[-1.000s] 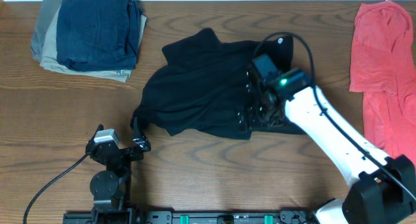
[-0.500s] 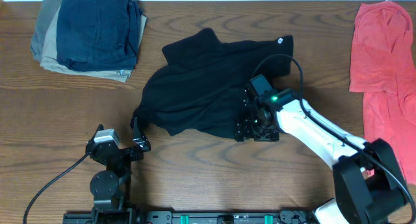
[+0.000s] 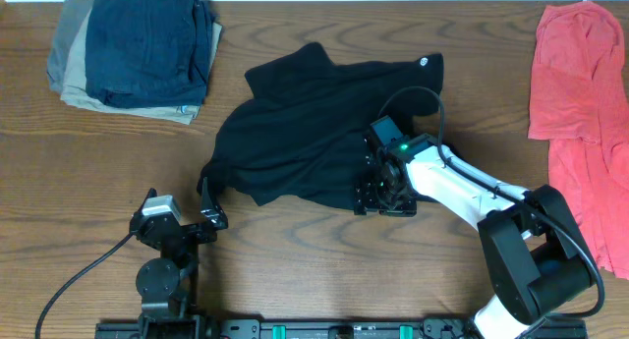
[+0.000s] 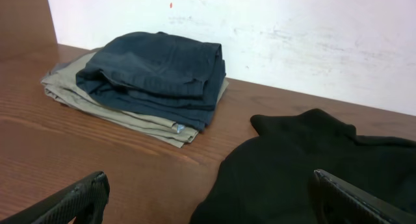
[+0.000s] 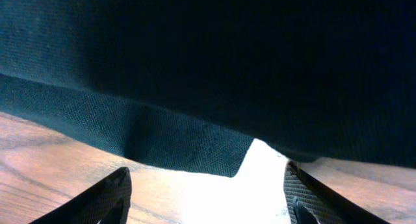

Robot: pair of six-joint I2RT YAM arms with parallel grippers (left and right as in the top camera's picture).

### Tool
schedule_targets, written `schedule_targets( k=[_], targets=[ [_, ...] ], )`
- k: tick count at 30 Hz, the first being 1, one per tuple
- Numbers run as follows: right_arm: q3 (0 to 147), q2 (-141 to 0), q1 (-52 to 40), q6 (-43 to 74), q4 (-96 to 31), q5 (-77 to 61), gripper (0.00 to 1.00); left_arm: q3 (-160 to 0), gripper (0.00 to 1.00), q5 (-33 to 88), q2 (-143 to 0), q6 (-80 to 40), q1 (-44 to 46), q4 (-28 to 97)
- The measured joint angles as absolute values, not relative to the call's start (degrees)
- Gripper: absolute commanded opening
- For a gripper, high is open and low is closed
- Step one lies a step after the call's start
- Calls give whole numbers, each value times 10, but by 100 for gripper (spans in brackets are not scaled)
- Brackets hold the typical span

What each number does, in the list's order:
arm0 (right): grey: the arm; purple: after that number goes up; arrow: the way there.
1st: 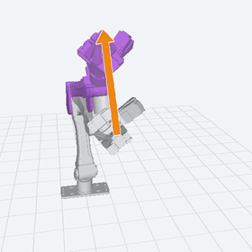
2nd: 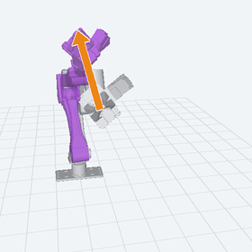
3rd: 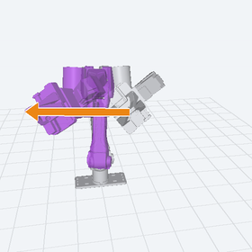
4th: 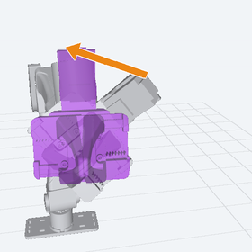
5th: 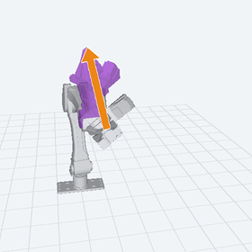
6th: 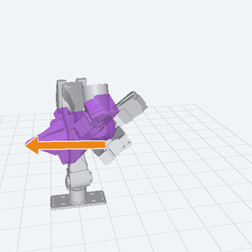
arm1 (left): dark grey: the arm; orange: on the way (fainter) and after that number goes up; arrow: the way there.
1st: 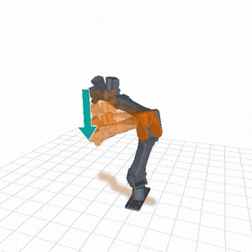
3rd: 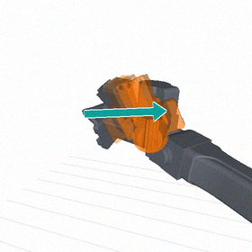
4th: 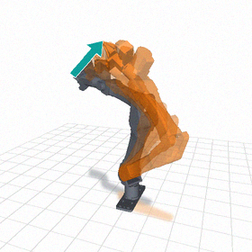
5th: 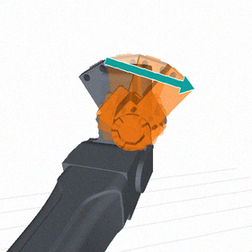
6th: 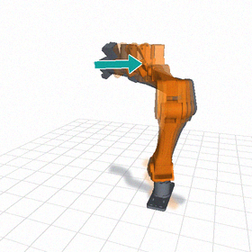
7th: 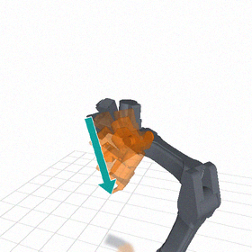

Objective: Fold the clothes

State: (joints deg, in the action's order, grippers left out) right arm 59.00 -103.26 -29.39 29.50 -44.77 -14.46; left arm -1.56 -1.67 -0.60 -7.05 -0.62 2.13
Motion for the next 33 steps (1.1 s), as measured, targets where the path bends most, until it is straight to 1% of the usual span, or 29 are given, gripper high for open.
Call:
schedule_targets(
  k=[2,6,14,16,17,22,29,33],
  targets=[
    [590,-1033,-294,295,-443,-143,68,-16,98,-17,-6,-70,-6,21],
    [590,-1033,-294,296,-422,-138,58,-16,98,-17,-6,-70,-6,21],
    [590,-1036,-294,297,-402,-133,23,-16,98,-17,-6,-70,-6,21],
    [590,-1036,-294,296,-402,-133,5,-16,98,-17,-6,-70,-6,21],
    [590,-1036,-294,296,-401,-132,1,-16,98,-17,-6,-70,-6,21],
    [594,-1036,-290,298,-432,-131,1,-16,98,-17,-6,-70,-6,21],
    [681,-1026,-243,297,-607,-85,1,-16,98,-17,-6,-70,-6,21],
    [725,-972,-220,298,-683,-41,1,-16,98,-17,-6,-70,-6,22]
  ],
)
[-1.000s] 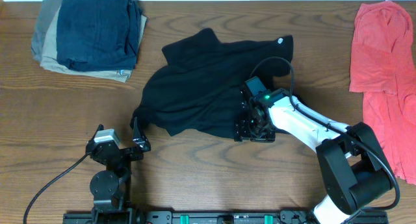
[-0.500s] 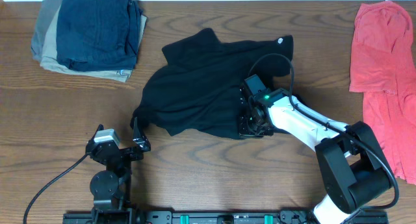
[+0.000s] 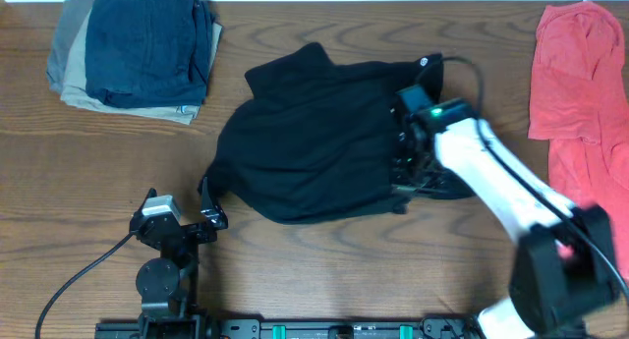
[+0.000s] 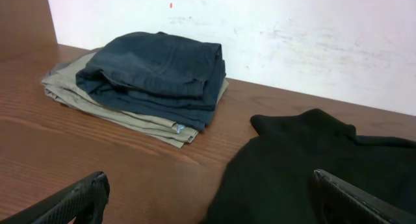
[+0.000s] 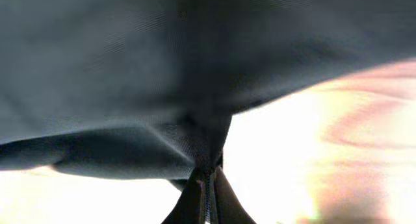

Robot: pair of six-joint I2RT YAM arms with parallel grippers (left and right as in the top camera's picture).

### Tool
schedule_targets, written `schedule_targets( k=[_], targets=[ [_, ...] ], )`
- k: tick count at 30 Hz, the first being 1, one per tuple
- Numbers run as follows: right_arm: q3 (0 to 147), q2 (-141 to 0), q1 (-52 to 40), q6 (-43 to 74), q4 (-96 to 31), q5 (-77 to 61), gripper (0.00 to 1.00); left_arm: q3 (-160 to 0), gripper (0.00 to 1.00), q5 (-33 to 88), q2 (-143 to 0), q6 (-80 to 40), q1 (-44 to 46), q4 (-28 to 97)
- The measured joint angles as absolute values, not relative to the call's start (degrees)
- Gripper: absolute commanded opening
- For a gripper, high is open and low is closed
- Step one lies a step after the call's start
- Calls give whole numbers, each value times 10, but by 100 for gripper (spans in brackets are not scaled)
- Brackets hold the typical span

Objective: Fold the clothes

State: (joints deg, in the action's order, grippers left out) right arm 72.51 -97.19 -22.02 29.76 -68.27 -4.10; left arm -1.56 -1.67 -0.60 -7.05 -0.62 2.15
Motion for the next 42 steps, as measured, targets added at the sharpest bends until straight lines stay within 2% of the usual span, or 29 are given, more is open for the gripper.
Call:
schedule_targets(
  k=[13,20,27,42],
  targets=[
    [741,-685,-207,341,-823,29,1,-16,98,-17,-6,-70,-6,22],
    [741,-580,-204,371,-835,81,2,-16,98,-17,-6,-70,-6,21],
    [741,-571,-197,375,-835,101,2,-16,98,-17,-6,-70,-6,22],
    [718,-670,-194,379,-802,138,2,-16,98,-17,-6,-70,-6,22]
  ],
)
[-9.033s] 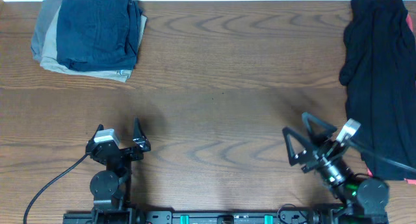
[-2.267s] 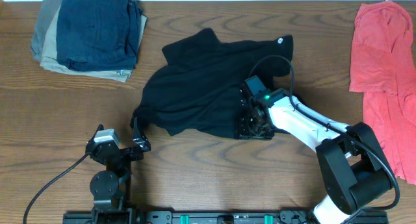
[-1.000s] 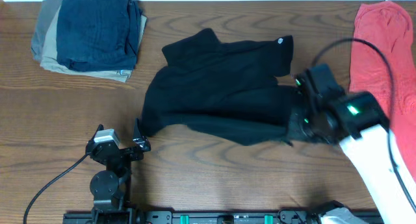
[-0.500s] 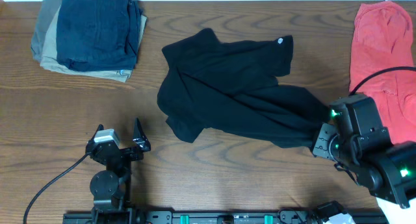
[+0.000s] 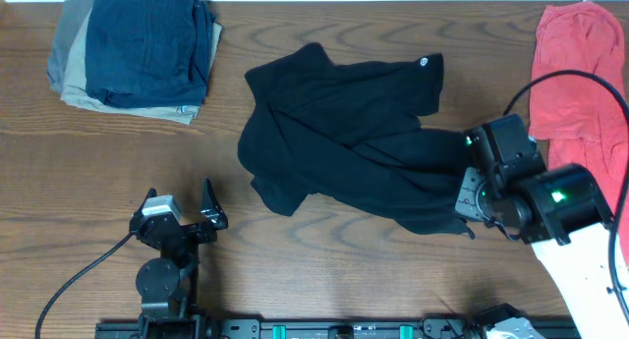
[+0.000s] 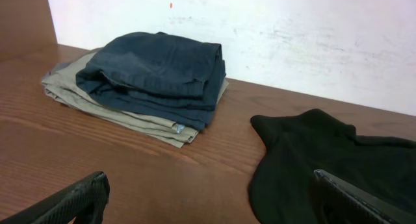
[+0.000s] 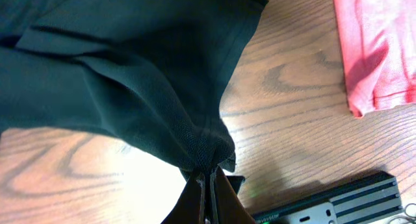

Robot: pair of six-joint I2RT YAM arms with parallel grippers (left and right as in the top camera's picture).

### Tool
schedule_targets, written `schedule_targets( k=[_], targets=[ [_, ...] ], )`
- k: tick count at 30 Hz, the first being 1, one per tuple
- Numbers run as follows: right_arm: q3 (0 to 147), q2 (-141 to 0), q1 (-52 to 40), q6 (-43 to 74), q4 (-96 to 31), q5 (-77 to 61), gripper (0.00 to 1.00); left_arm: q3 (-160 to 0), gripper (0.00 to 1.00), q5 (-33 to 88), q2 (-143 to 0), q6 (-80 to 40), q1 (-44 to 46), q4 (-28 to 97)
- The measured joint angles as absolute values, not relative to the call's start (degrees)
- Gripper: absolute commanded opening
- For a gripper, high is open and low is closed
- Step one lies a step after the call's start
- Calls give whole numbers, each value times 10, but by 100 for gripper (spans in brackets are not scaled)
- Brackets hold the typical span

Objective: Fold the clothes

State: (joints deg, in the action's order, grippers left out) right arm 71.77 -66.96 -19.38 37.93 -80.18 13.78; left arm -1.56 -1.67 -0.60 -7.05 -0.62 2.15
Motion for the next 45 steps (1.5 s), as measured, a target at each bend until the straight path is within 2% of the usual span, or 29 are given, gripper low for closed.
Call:
schedule_targets(
  k=[12,23,30,38,41,45],
  targets=[
    [717,-686,-106,384,-783,169,1,-16,98,-12,-6,-73,-6,21],
    [717,-748,-104,384,-755,163,1,-16,98,138,-46,-105,-6,15],
    [715,-797,-103,384,-753,152,1,-51,98,212,-242,-89,-6,50],
    [714,-810,-103,384,-750,146,1,-311,98,263,-565,-10,18,225],
    [714,-810,-103,383,-751,145,1,-376,98,269,-672,5,26,228],
    [714,-810,-103,381,-751,145,1,-385,98,271,-759,14,27,219]
  ],
)
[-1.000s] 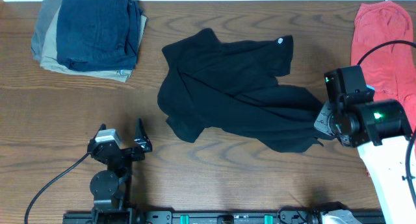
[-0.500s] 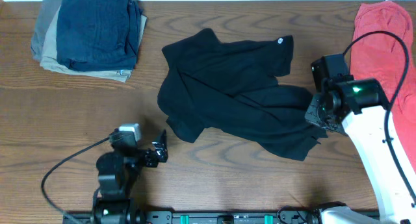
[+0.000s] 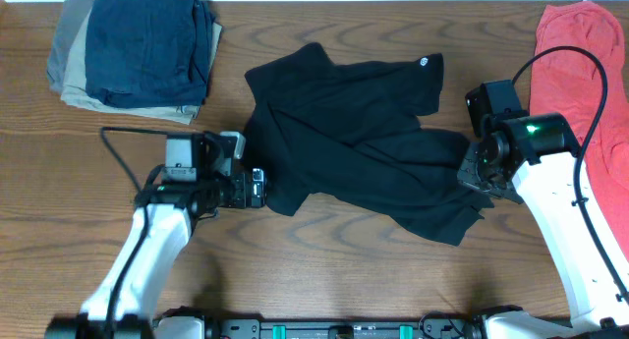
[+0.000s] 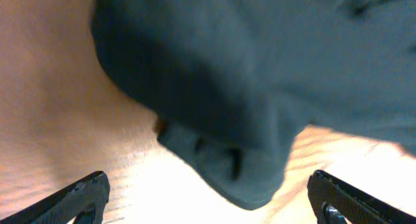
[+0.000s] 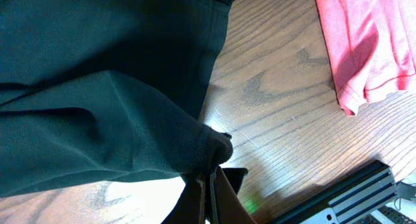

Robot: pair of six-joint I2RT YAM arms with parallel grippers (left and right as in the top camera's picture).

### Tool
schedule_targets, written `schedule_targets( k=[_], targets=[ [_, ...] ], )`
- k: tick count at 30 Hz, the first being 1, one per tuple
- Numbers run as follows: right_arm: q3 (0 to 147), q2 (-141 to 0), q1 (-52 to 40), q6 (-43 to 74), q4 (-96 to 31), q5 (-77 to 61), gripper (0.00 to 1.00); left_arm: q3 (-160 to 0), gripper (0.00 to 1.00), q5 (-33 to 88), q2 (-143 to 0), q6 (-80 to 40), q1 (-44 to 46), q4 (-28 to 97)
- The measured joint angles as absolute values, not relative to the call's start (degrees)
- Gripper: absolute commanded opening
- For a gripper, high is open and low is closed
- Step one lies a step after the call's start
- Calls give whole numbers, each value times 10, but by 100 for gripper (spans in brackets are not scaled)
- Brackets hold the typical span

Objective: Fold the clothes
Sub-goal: 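Reach the left gripper to the shirt's left corner and grasp it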

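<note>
A black shirt (image 3: 354,133) lies spread and wrinkled across the middle of the table. My right gripper (image 5: 209,182) is shut on a bunched fold at the shirt's right side, and shows in the overhead view as the right gripper (image 3: 478,178). My left gripper (image 3: 257,187) is at the shirt's lower left edge. In the left wrist view the left gripper (image 4: 208,204) is open, and a rounded corner of the black shirt (image 4: 240,172) hangs between its wide-apart fingers without touching them.
A stack of folded clothes (image 3: 138,49), navy on khaki, sits at the far left corner. A red garment (image 3: 580,84) lies along the right edge. A black rail (image 5: 338,198) runs along the table's near edge.
My left arm has left its spot at the front left and now has its open gripper at the shirt's lower left corner. My right gripper, still holding the fabric, sits slightly farther back.
My right gripper was open at the shirt's lower hem in the middle. Then it was shut on that fabric, farther back and to the right. Later it held the fabric far to the right with the shirt stretched out, and now my left gripper has joined at the opposite edge.
</note>
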State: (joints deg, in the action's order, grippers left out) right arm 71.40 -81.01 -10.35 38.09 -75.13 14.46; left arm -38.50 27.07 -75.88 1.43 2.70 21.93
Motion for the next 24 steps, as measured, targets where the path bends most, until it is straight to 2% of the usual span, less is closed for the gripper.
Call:
schedule_targets(
  k=[9,24],
  targets=[
    [714,-810,-103,379,-751,143,1,-385,98,268,-863,14,27,202],
    [714,-810,-103,379,-751,143,1,-389,98,96,-863,-112,29,183]
  ],
)
